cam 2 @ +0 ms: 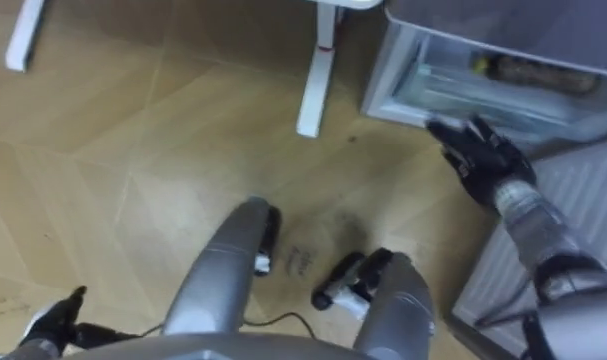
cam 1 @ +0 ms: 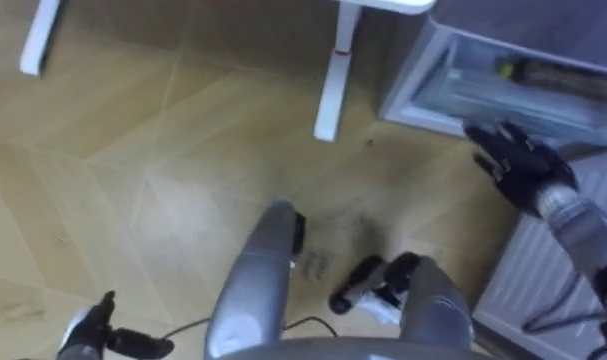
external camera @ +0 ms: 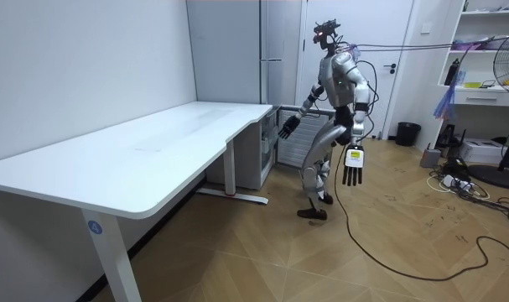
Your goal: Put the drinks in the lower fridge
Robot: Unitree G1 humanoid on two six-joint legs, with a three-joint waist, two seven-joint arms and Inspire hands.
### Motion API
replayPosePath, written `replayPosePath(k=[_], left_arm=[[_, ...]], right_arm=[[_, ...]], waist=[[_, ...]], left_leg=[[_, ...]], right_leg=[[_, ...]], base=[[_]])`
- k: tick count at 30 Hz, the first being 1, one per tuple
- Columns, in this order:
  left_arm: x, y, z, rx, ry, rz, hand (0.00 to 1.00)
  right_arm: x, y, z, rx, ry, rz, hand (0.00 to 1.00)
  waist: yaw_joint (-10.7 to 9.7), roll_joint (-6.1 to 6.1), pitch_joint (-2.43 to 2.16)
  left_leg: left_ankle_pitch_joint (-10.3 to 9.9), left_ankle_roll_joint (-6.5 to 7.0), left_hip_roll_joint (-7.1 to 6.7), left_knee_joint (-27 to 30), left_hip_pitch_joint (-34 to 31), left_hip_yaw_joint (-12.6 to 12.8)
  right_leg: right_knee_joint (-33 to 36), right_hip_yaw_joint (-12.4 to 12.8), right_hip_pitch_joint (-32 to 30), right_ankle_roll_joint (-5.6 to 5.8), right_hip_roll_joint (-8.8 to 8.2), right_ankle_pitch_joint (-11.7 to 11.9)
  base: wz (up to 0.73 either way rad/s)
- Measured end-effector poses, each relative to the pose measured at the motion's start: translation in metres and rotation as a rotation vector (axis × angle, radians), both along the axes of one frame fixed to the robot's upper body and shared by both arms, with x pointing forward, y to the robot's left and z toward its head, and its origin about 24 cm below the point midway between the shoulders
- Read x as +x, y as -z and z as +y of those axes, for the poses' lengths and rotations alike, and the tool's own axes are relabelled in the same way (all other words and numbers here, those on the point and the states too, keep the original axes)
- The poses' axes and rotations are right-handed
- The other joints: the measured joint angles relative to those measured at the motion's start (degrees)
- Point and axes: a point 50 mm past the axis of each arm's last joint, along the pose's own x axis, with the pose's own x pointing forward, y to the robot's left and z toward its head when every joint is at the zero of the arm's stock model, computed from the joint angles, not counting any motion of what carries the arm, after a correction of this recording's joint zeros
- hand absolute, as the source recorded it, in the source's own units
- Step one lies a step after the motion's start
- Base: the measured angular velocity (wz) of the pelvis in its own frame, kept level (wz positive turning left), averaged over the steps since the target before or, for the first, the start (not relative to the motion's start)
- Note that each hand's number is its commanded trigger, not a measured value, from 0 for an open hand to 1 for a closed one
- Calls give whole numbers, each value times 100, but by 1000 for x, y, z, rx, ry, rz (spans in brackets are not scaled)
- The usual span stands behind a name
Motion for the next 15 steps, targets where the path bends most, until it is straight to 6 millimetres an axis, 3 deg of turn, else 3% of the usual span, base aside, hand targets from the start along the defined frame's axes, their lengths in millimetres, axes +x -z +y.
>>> replayPosePath(k=[7, 13, 15], left_arm=[[8, 5, -11, -35, -20, -29, 0], [6, 12, -24, -58, -14, -2, 0], [4, 15, -28, -62, -10, 14, 0]], right_arm=[[-5, 4, 1, -84, -136, 63, 0], [-33, 21, -1, -145, -181, 223, 0], [-46, 29, 2, -152, -201, 274, 0]], waist=[[-145, 34, -14], [-181, 38, -14], [-293, 37, -16]], left_leg=[[25, -15, 61, -435, 495, 132], [52, -38, 61, -915, 1072, 179], [70, -46, 60, -1095, 1295, 168]], right_leg=[[-441, 239, 335, 51, 201, 120], [-928, 253, 866, 122, 290, 189], [-1167, 208, 1116, 159, 316, 220]], base=[[-10], [0], [5]])
